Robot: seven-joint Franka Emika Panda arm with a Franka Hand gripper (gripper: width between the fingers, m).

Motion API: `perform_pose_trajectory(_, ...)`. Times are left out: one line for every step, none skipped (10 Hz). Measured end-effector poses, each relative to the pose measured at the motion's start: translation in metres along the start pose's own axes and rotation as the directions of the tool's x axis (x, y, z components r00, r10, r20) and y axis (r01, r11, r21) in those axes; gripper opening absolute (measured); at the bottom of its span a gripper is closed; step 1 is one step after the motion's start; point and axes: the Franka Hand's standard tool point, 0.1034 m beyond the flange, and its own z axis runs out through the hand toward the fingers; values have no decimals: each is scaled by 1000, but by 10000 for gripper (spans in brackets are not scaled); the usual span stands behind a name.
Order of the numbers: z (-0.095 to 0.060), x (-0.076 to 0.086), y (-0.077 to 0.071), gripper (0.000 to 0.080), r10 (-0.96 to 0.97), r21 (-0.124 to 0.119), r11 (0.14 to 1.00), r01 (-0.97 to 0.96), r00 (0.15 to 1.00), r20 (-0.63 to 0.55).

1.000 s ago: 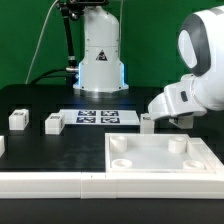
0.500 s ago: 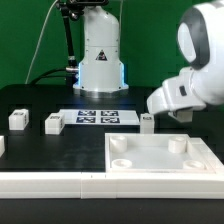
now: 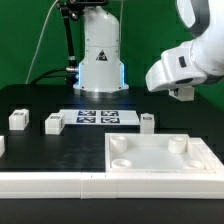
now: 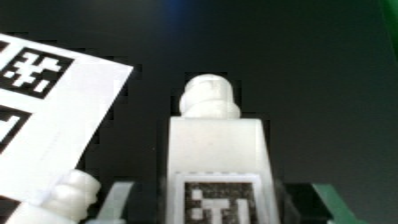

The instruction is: Assemble one leg

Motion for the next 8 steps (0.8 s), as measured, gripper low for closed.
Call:
perform_pose_trajectory(-4,5,0,289,3,0,1000,-3,999,-53)
perform_pose_trajectory(-9,12,1,289,10,-4,1000,-10,984,-176)
perform_pose_trajectory(-10,9,5,289,12,-11,1000,-15,966,-258)
perform_pose_trajectory(-14,4,13,289,12,-12,1000,-16,955,-296)
perform_pose_trajectory(-31,3,21,290,17,-9,1000,-23,923,-385)
perform_pose_trajectory(-43,0,27,290,6,-17,1000,-16,890,-455)
perform_pose_trajectory(-56,-2,35,290,-1,-22,1000,-12,854,-520)
perform_pose_trajectory(-66,-1,38,290,-7,-30,999,-14,797,-604)
